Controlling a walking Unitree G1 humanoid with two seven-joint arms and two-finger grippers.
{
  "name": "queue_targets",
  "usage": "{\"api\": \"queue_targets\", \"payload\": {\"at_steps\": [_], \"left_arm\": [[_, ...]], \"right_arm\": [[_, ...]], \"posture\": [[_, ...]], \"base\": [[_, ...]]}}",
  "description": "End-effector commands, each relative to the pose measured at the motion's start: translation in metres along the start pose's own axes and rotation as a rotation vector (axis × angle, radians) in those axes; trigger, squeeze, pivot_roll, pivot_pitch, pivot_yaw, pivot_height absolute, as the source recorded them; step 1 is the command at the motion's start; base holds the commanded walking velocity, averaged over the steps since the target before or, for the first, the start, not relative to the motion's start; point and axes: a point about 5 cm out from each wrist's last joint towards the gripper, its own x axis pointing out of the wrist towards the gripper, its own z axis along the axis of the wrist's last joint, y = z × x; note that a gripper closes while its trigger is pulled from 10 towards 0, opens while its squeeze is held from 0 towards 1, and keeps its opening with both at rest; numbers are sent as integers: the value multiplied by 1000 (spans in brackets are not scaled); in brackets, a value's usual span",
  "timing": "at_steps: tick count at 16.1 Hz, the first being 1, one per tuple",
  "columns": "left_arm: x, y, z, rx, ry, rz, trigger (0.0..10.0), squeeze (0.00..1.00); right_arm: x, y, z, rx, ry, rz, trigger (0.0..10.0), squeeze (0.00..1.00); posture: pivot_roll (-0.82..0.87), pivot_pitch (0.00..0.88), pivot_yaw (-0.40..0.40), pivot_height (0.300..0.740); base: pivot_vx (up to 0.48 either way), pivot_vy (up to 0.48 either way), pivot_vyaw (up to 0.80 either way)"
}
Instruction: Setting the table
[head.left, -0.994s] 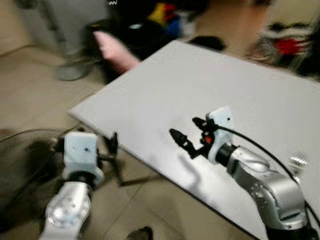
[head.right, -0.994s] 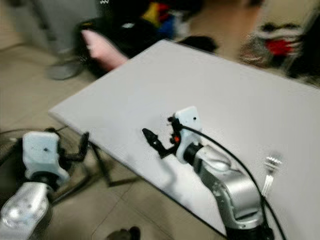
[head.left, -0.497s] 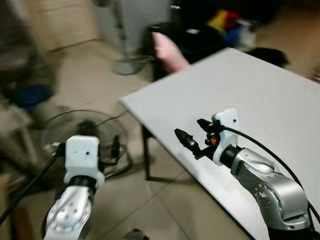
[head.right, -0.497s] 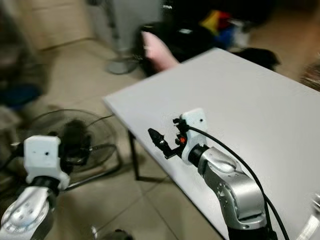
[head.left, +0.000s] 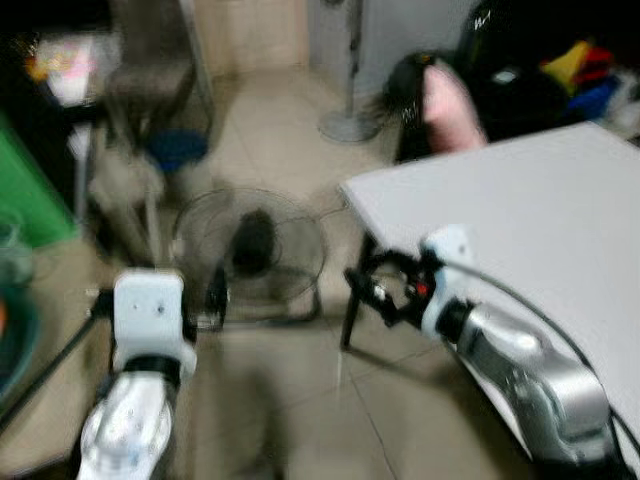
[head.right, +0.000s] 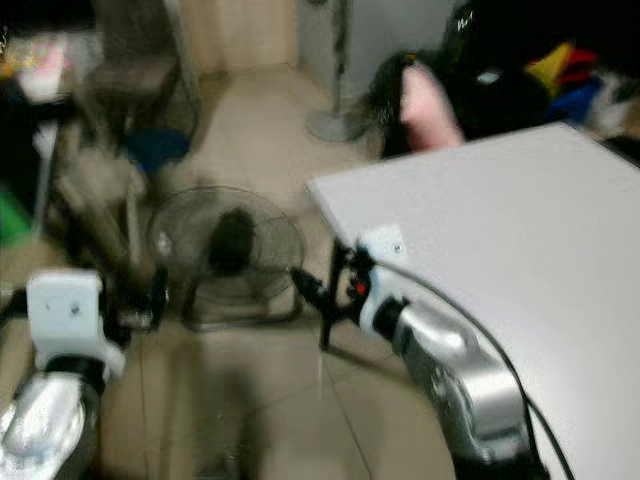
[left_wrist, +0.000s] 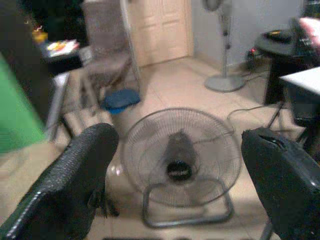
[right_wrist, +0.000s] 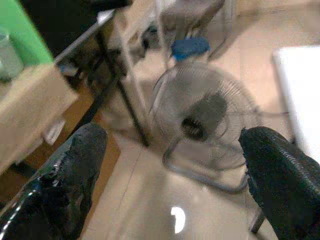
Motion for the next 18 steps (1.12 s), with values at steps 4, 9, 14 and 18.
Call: {"api": "queue_targets", "payload": {"at_steps": [4, 9, 14, 18], "left_arm": [[1, 2, 2, 13, -7, 5, 10000, 0], [2, 2, 4, 9, -8, 1, 10000, 0], [-4, 1, 4, 11, -3, 20, 10000, 0], [-5, -2, 4, 44, -5, 13, 10000, 0]], "right_arm": [[-1, -11, 4, 22, -50, -121, 10000, 0], [0, -14, 11, -81, -71, -143, 10000, 0], [4, -9, 10, -91, -72, 9, 10000, 0], [4, -9, 10, -82, -91, 36, 10000, 0]], "posture": [[4, 42, -8, 740], [1, 43, -11, 740], [28, 38, -40, 740], [32, 32, -44, 740]], "base": [[0, 0, 800], [0, 284, 0], [0, 169, 160], [0, -240, 800]]}}
